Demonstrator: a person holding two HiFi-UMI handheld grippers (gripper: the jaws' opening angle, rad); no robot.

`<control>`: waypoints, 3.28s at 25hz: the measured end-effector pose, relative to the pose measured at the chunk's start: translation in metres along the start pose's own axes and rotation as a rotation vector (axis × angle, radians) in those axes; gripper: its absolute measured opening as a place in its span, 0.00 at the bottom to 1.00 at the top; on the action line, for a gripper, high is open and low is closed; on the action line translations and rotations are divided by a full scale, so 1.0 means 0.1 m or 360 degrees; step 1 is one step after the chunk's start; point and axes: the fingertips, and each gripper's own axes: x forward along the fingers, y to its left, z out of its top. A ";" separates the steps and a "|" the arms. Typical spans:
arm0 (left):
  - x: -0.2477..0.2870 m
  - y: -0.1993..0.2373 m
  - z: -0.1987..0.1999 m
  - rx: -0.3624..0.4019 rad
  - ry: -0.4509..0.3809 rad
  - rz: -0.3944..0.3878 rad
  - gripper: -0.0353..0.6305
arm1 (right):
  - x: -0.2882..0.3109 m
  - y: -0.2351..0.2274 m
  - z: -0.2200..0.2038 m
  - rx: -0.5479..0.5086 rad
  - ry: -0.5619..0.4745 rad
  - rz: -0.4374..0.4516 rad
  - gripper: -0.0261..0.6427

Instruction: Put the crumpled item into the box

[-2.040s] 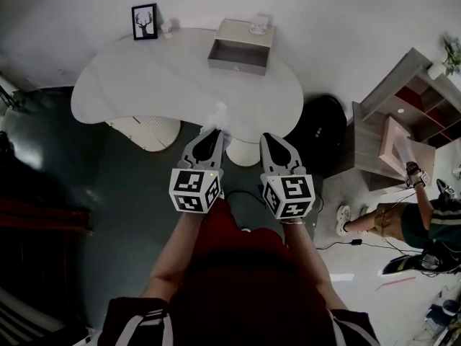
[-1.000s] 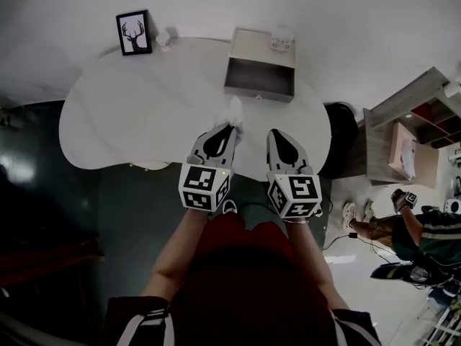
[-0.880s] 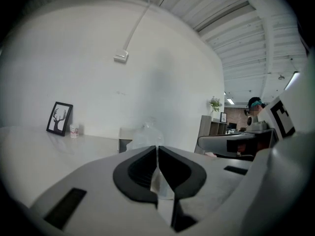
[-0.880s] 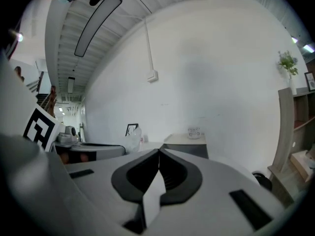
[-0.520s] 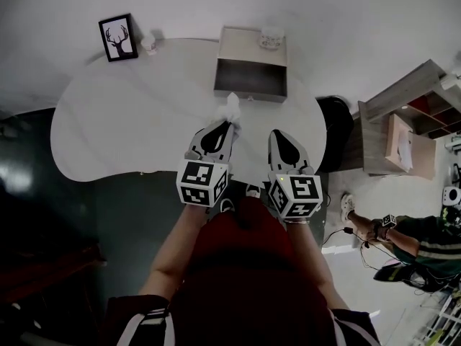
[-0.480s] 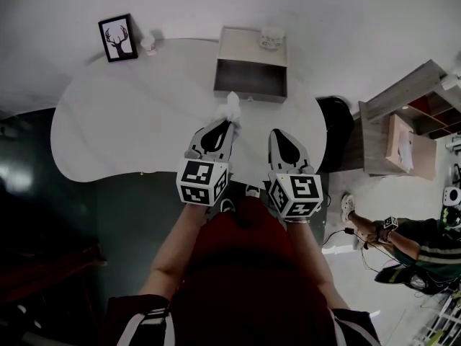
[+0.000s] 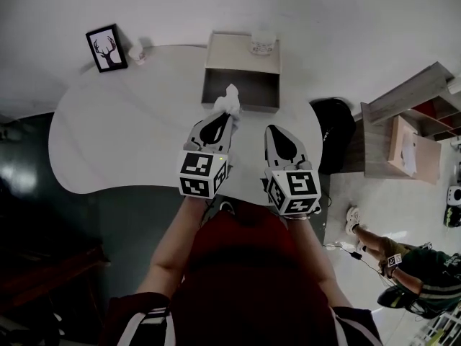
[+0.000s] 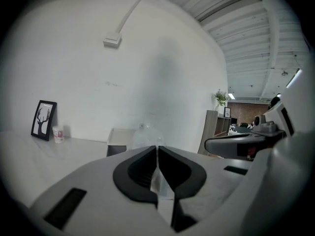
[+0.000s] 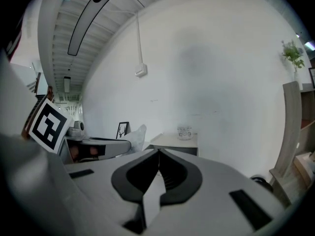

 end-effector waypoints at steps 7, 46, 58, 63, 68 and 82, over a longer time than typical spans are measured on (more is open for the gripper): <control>0.40 0.03 0.08 0.0023 0.0038 -0.0015 0.11 | 0.24 -0.26 0.05 -0.0019 0.0036 0.0017 0.06; 1.55 -0.02 -0.22 0.0234 0.0470 -0.0327 0.11 | 0.73 -0.99 -0.16 0.0067 0.0173 -0.0094 0.06; 1.62 -0.10 -0.39 0.0324 0.0660 -0.0459 0.11 | 0.77 -1.05 -0.22 0.0080 0.0205 -0.0135 0.06; 1.64 -0.14 -0.48 0.0388 0.0777 -0.0502 0.11 | 0.78 -1.02 -0.23 0.0078 0.0211 -0.0136 0.06; 1.68 -0.15 -0.55 0.0430 0.0871 -0.0538 0.11 | 0.79 -1.02 -0.23 0.0079 0.0216 -0.0149 0.06; 1.73 -0.15 -0.73 0.0544 0.1039 -0.0565 0.11 | 0.80 -1.05 -0.25 0.0082 0.0243 -0.0171 0.06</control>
